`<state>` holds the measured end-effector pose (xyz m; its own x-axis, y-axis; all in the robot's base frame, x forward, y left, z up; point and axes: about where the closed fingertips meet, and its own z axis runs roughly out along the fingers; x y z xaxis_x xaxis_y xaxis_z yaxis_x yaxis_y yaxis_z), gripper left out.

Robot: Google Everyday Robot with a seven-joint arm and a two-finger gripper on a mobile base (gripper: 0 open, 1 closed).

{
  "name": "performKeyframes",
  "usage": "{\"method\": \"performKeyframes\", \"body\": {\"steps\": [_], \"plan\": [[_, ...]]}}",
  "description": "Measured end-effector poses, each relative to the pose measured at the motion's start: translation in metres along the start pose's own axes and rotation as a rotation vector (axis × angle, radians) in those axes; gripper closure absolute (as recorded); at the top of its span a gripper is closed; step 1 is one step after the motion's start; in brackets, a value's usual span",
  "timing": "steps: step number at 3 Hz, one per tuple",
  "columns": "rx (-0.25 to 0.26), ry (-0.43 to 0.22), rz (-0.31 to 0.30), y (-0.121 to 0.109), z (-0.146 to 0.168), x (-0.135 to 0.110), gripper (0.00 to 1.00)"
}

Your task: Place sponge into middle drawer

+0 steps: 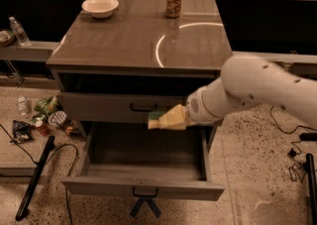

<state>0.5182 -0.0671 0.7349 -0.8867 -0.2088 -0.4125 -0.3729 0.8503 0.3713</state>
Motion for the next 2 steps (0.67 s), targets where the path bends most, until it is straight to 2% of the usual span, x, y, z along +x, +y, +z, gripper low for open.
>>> {"method": "performKeyframes", "body": {"steps": [1,2], "plan": [[-0.059,0.054,0.048,-0.03,0.06,0.024,1.0],[-0.117,0.053,0.078,-0.054,0.122,0.044,1.0]]}}
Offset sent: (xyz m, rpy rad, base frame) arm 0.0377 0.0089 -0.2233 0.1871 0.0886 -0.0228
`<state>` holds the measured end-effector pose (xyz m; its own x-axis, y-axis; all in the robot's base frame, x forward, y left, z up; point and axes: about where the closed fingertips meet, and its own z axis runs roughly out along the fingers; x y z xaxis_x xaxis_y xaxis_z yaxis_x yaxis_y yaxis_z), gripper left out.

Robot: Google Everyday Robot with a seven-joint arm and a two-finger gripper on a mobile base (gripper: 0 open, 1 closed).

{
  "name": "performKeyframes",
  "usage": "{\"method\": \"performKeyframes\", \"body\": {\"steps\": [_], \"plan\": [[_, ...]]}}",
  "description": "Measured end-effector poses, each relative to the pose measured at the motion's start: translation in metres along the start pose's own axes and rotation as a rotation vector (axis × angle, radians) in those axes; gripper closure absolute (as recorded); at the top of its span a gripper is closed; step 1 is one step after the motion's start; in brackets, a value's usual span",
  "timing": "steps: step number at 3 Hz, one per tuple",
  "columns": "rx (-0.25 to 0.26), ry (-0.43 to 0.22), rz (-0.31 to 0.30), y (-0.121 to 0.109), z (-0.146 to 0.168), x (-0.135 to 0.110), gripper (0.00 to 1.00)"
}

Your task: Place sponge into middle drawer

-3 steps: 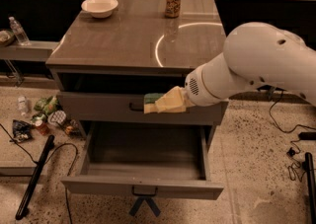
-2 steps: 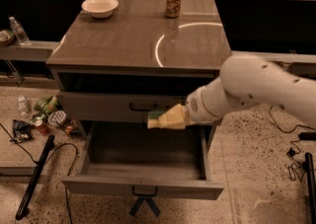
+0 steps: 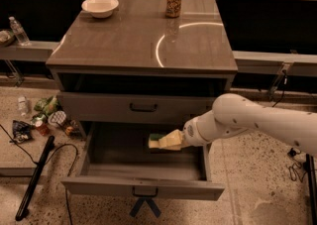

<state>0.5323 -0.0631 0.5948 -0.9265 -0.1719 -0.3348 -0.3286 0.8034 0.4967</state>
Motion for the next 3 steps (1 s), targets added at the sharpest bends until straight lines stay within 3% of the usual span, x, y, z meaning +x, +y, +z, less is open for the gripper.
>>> {"method": "performKeyframes", "body": {"steps": [1,2,3], "plan": [[-0.028,-0.025,0.034,-0.023,0.056,0.009,1.0],[-0.037,-0.001,0.056,-0.041,0.111,0.016,0.82],[-0.043,0.025,0.084,-0.051,0.158,0.025,0.51]]}}
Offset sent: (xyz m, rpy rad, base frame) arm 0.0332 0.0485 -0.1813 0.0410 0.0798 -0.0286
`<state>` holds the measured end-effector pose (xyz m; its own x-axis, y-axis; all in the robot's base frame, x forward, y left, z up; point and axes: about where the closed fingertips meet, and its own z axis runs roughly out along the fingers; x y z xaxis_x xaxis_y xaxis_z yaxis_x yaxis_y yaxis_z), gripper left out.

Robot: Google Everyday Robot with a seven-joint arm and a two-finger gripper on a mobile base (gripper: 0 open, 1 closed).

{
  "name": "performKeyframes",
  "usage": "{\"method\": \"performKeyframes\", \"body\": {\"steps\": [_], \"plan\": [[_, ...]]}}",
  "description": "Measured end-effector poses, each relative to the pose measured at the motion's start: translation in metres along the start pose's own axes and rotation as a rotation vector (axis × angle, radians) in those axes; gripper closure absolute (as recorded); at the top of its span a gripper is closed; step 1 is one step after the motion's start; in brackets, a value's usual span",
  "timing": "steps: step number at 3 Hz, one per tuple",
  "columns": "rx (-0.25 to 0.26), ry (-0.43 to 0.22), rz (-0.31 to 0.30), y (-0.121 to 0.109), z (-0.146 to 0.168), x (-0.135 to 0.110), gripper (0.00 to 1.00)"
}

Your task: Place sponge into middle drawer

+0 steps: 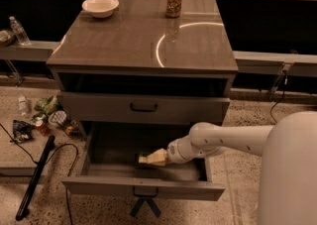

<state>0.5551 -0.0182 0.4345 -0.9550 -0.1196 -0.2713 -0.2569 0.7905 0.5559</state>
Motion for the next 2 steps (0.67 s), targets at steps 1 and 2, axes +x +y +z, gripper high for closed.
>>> {"method": "performKeyframes", "body": {"steps": [1,2], "plan": [[-0.003,-0.022,-0.007,-0.0006,0.0147,-0.0026,0.28],[-0.002,-0.066,-0.036,0.0052,0.0195,-0.007,0.04]]}}
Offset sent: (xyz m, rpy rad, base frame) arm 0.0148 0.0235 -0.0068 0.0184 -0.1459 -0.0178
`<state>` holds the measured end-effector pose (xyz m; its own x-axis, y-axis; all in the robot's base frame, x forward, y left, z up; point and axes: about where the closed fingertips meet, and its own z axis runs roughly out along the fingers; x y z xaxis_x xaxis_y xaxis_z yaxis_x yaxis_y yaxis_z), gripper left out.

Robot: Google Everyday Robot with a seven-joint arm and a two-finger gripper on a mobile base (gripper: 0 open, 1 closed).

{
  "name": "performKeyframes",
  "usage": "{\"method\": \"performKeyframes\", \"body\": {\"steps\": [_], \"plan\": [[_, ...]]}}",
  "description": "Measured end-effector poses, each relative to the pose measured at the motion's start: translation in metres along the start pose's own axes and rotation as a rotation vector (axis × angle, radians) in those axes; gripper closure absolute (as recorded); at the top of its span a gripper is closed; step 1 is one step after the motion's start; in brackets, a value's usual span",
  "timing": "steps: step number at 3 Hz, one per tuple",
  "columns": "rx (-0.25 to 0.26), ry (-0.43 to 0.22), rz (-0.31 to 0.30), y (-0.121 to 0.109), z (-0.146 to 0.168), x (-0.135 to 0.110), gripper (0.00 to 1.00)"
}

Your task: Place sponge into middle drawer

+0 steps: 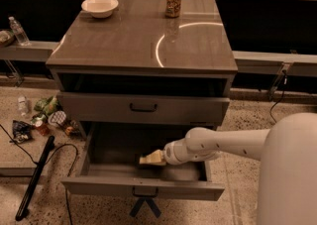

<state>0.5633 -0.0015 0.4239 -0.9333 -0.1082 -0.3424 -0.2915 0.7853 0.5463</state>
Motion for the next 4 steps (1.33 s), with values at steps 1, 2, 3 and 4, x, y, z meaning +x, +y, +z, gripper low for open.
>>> {"method": "performKeyframes", "body": {"steps": [1,2,3,4], "plan": [[-0.001,-0.029,-0.018,0.006,-0.008,-0.001,0.0],[0.01,-0.05,-0.027,0.012,-0.027,-0.008,0.0],[0.047,-0.072,0.011,0.008,-0.098,-0.01,0.19],[0.122,-0.067,0.042,0.01,-0.184,-0.004,0.42]]}}
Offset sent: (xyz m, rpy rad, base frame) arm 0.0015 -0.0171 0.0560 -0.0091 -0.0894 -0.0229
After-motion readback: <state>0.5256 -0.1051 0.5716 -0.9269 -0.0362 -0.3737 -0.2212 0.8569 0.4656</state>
